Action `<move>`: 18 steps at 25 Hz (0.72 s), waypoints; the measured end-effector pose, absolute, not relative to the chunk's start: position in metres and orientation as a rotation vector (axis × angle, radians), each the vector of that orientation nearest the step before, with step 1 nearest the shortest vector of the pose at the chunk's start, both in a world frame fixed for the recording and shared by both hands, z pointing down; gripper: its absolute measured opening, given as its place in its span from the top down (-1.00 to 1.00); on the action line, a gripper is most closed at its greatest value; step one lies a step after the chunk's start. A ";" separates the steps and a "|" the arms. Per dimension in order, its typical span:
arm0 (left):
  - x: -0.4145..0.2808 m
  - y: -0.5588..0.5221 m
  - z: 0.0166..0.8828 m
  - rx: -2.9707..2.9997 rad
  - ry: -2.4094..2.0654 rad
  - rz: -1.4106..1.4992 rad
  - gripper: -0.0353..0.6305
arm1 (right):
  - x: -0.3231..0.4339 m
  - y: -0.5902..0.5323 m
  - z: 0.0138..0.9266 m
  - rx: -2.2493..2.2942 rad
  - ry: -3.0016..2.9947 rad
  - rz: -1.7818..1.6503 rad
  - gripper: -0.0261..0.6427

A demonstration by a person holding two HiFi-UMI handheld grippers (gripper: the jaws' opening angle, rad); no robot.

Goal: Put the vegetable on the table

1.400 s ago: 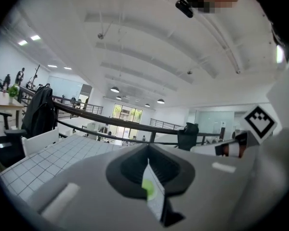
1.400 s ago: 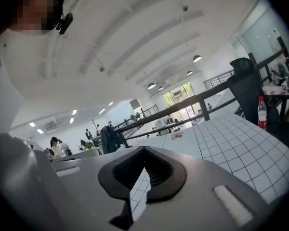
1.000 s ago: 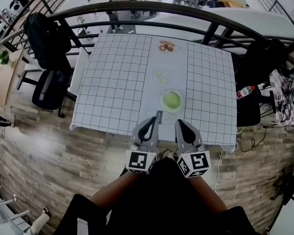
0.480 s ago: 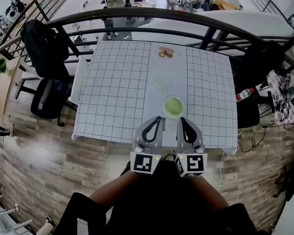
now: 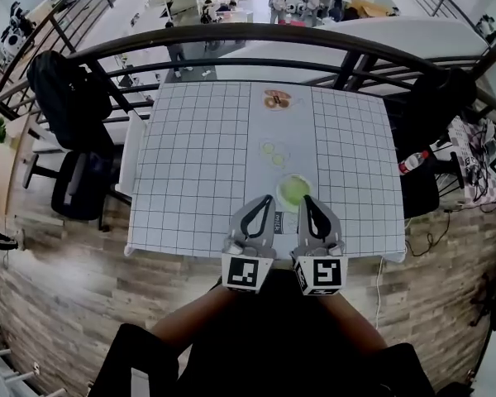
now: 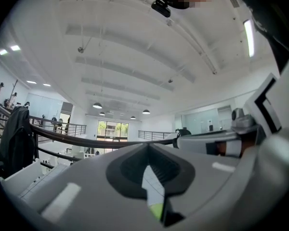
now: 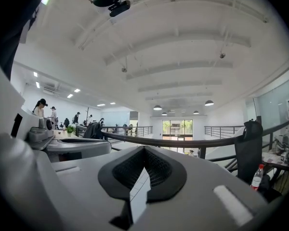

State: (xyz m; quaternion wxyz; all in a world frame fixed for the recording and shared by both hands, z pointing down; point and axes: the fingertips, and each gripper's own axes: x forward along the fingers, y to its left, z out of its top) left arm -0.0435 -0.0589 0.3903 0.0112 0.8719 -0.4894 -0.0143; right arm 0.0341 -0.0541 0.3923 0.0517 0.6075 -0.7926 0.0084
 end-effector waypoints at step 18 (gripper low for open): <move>-0.047 -0.090 0.400 2.750 -1.441 -0.015 0.87 | 0.019 -0.082 0.395 1.835 -2.404 0.026 0.93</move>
